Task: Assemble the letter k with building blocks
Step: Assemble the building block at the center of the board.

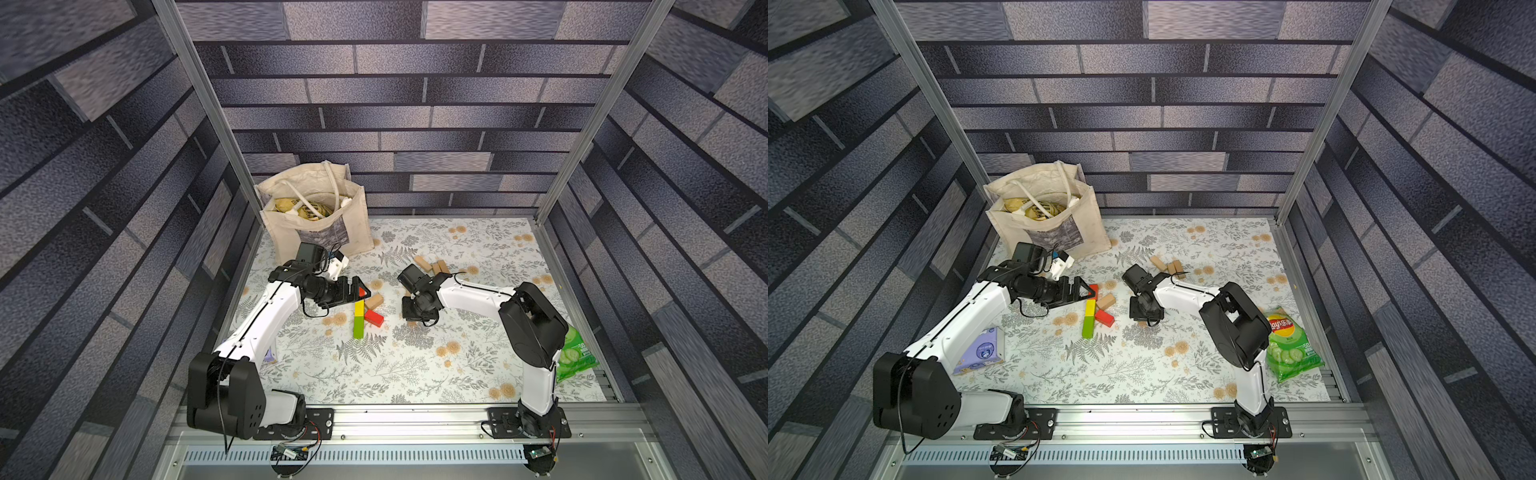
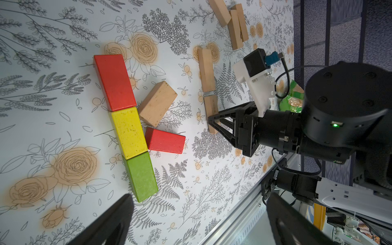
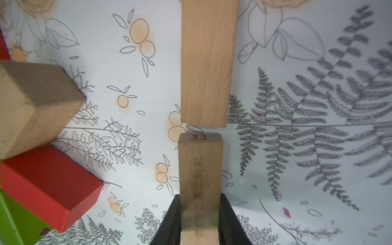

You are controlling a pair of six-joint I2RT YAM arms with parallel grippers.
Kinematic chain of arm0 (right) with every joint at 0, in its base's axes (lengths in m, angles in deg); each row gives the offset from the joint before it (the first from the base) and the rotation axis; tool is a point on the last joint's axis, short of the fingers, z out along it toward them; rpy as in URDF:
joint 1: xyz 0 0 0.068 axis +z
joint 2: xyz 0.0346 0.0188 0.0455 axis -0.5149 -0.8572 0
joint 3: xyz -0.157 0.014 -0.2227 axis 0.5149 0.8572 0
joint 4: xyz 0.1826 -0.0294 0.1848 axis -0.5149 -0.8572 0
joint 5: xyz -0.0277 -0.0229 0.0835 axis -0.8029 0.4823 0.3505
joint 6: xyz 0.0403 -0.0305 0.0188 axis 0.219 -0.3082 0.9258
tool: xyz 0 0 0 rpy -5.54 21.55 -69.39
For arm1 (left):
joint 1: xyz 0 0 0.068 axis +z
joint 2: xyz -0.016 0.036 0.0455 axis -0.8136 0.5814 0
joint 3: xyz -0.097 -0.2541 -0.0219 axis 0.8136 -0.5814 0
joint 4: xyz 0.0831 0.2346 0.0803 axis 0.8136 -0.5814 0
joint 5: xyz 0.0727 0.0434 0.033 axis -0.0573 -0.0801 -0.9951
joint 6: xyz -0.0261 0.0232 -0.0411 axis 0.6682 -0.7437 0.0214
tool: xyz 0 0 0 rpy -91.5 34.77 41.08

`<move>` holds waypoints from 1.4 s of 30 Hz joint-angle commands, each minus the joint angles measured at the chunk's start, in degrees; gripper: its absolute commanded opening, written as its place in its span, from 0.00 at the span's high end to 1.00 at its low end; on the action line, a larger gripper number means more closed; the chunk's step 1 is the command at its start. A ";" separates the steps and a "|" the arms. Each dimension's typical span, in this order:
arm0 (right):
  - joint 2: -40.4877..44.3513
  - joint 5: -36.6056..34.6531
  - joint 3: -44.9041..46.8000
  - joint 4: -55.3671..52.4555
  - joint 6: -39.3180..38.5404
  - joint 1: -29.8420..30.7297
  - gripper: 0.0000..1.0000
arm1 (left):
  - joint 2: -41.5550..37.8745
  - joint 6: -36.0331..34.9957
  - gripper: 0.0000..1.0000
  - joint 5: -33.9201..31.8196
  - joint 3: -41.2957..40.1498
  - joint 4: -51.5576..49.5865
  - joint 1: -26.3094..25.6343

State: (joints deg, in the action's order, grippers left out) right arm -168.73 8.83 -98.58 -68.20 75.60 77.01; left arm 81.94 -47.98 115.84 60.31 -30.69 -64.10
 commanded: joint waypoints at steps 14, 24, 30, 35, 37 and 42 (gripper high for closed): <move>-2.99 -0.83 -1.55 -3.55 -0.18 0.45 0.81 | -0.10 1.18 0.00 0.62 -0.77 0.26 0.34; -2.39 -2.21 -1.08 -4.26 0.07 0.47 0.73 | -0.20 1.22 0.00 0.83 -0.86 0.39 0.39; -1.94 -2.58 -0.56 -4.01 0.24 0.46 0.65 | -0.20 1.23 0.00 0.90 -0.94 0.52 0.33; -1.81 -2.67 -0.38 -3.65 0.16 0.51 0.64 | -0.20 1.22 0.00 0.96 -0.92 0.56 0.38; -1.94 -2.51 -0.46 -3.40 0.01 0.49 0.66 | -0.11 1.22 0.00 0.96 -0.94 0.54 0.34; -1.90 -2.58 -0.78 -3.11 -0.20 0.56 0.68 | 0.07 1.22 0.00 0.96 -0.94 0.54 0.34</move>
State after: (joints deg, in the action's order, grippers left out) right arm -169.63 7.26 -99.72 -69.59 75.62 77.16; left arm 81.94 -47.55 116.21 60.18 -30.65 -64.10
